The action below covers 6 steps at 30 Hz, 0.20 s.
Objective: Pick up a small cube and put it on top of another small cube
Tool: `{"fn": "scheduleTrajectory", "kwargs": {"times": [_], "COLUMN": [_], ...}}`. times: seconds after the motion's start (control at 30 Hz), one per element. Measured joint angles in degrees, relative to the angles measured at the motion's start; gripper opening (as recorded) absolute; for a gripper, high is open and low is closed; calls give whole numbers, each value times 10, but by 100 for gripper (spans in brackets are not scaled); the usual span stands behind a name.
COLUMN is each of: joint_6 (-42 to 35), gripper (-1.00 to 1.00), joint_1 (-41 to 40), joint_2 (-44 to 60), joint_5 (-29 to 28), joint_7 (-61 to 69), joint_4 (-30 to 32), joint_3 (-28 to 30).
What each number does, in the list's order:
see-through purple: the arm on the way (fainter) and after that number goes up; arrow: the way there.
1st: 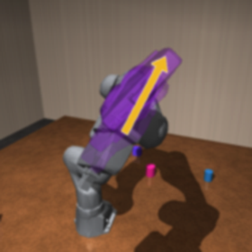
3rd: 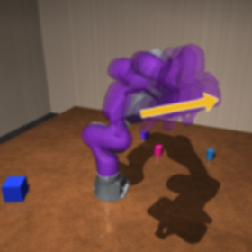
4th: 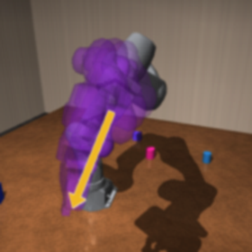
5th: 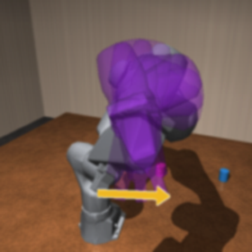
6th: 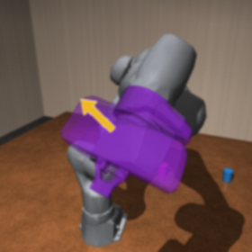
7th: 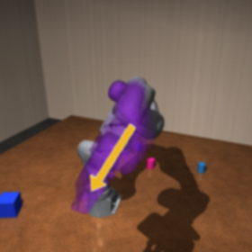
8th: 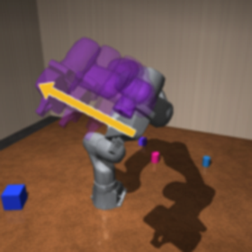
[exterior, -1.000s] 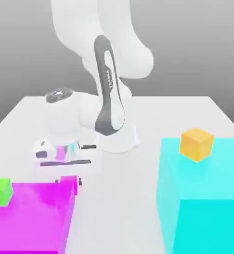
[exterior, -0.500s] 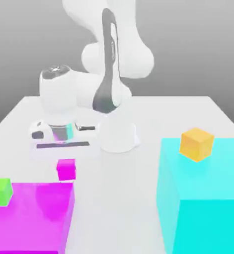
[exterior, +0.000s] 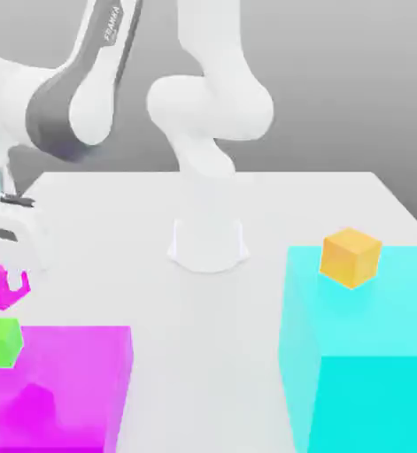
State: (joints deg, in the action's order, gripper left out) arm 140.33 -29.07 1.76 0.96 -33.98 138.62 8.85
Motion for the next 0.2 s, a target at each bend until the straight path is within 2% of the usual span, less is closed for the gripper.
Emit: {"fn": "scheduleTrajectory", "kwargs": {"times": [0.07, 0.1, 0.2], "joint_6": [37, 55, 55], "gripper": [-100, 100, 100], "joint_1": [1, 1, 1], "joint_2": [35, 50, 50], "joint_5": [8, 11, 11], "joint_7": [3, 5, 5], "joint_4": [3, 6, 6], "joint_3": [-5, -6, -6]}}
